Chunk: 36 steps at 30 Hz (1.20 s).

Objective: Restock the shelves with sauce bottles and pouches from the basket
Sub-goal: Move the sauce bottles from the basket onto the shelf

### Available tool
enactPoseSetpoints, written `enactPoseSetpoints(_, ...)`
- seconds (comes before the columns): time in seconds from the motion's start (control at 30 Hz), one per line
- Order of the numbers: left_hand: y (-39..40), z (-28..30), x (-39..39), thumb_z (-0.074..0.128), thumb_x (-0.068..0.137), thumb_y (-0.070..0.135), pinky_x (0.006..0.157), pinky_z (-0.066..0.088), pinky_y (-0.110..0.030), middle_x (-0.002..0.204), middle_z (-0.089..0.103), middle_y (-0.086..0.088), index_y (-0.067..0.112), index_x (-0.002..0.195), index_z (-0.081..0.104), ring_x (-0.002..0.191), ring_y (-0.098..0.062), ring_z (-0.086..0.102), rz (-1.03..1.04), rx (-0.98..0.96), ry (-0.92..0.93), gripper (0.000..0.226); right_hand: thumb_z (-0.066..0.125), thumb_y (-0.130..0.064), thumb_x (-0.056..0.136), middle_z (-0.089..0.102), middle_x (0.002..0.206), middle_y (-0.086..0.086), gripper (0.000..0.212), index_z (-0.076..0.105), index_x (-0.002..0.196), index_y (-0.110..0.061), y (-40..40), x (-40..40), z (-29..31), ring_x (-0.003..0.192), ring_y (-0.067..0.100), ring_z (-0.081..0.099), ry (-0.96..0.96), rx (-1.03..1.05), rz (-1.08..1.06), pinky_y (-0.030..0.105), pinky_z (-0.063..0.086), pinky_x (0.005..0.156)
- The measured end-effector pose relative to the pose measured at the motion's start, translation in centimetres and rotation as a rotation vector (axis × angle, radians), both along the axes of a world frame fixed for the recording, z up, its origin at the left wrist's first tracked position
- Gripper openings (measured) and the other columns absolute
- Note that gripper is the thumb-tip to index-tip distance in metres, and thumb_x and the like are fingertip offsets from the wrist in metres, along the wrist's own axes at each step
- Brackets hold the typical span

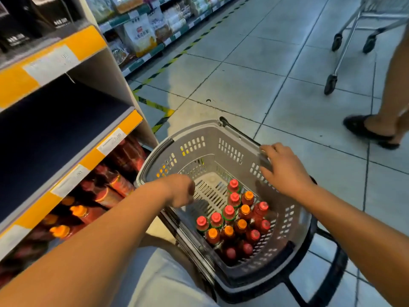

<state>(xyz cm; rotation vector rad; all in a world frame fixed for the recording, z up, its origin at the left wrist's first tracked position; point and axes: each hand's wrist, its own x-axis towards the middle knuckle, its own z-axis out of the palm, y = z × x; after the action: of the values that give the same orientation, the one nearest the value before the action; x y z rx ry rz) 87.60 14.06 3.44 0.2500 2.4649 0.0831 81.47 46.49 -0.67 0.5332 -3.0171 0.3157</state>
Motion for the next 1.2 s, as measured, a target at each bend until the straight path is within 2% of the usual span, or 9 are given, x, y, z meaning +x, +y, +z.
enactPoseSetpoints(0.13,3.8,-3.1,-3.4,0.067,0.094,0.021,0.082,0.054,-0.037,0.108,0.071,-0.014,0.006,0.104,0.07,0.108,-0.036,0.068,0.003,-0.011,-0.023,0.018,0.064,-0.028,0.09,0.059,0.098,-0.009,0.011,0.059,0.092,-0.038,-7.5,1.5,-2.4,0.099,0.021,0.064,-0.437,-0.145,0.116,0.031,0.045,0.074)
enactPoseSetpoints(0.2,5.3,-6.2,-4.1,0.07,0.089,0.013,0.074,0.051,-0.034,0.103,0.072,-0.017,0.009,0.092,0.069,0.104,-0.035,0.071,0.013,-0.046,-0.119,0.005,0.063,-0.027,0.09,0.065,0.108,-0.003,0.012,0.063,0.099,-0.035,-10.2,2.0,-5.7,0.106,0.025,0.065,-0.559,-0.019,0.159,0.033,0.051,0.08)
enactPoseSetpoints(0.27,6.0,-9.7,-4.2,0.072,0.09,0.014,0.072,0.048,-0.029,0.112,0.074,-0.016,0.009,0.104,0.074,0.108,-0.032,0.071,0.064,-0.04,-0.209,0.015,0.064,-0.029,0.09,0.069,0.116,0.004,0.023,0.065,0.113,-0.028,-12.0,2.4,-9.0,0.107,0.029,0.067,-0.602,0.047,0.153,0.038,0.056,0.085)
enactPoseSetpoints(0.4,6.1,-15.1,-4.0,0.065,0.097,0.017,0.083,0.055,-0.023,0.136,0.065,-0.018,0.005,0.134,0.063,0.125,-0.033,0.063,0.165,0.023,-0.298,0.038,0.066,-0.037,0.085,0.067,0.124,0.006,0.036,0.061,0.12,-0.028,-13.2,2.9,-13.9,0.122,0.033,0.058,-0.542,0.145,0.238,0.043,0.045,0.098)
enactPoseSetpoints(0.5,6.1,-16.7,-3.8,0.073,0.091,0.014,0.098,0.055,-0.043,0.135,0.065,-0.019,0.001,0.136,0.06,0.125,-0.035,0.064,0.156,-0.011,-0.328,0.048,0.062,-0.04,0.086,0.064,0.131,0.002,0.047,0.053,0.131,-0.034,-13.2,3.2,-16.1,0.126,0.03,0.051,-0.539,0.183,0.262,0.047,0.034,0.101)
enactPoseSetpoints(0.7,5.8,-18.6,-3.6,0.069,0.093,0.006,0.09,0.055,-0.039,0.131,0.068,-0.02,-0.002,0.127,0.067,0.121,-0.031,0.067,0.098,-0.016,-0.442,0.035,0.065,-0.047,0.079,0.069,0.113,-0.006,0.032,0.064,0.109,-0.036,-13.3,3.1,-17.2,0.115,0.025,0.055,-0.565,0.173,0.228,0.042,0.036,0.094)
enactPoseSetpoints(0.9,5.8,-17.4,-4.6,0.071,0.091,0.007,0.105,0.053,-0.051,0.137,0.062,-0.021,0.0,0.13,0.066,0.125,-0.037,0.062,0.1,-0.032,-0.471,0.04,0.068,-0.046,0.076,0.067,0.111,-0.007,0.028,0.059,0.101,-0.037,-13.2,2.8,-16.2,0.116,0.023,0.052,-0.614,0.151,0.214,0.043,0.038,0.097)
enactPoseSetpoints(1.07,5.1,-13.6,-4.1,0.067,0.095,0.014,0.09,0.054,-0.04,0.126,0.068,-0.017,0.005,0.13,0.064,0.114,-0.032,0.066,0.213,0.041,-0.29,0.037,0.068,-0.057,0.074,0.07,0.109,-0.007,0.043,0.063,0.11,-0.035,-12.9,2.2,-12.8,0.113,0.022,0.059,-0.553,0.07,0.197,0.039,0.048,0.091)
enactPoseSetpoints(1.2,4.5,-7.4,-4.6,0.068,0.092,0.014,0.075,0.046,-0.032,0.109,0.067,-0.005,0.023,0.111,0.067,0.099,-0.025,0.063,0.197,0.144,-0.112,0.022,0.066,-0.047,0.069,0.064,0.083,-0.007,0.022,0.051,0.079,-0.035,-11.8,2.1,-7.7,0.093,0.022,0.06,-0.471,-0.04,0.149,0.035,0.047,0.069)
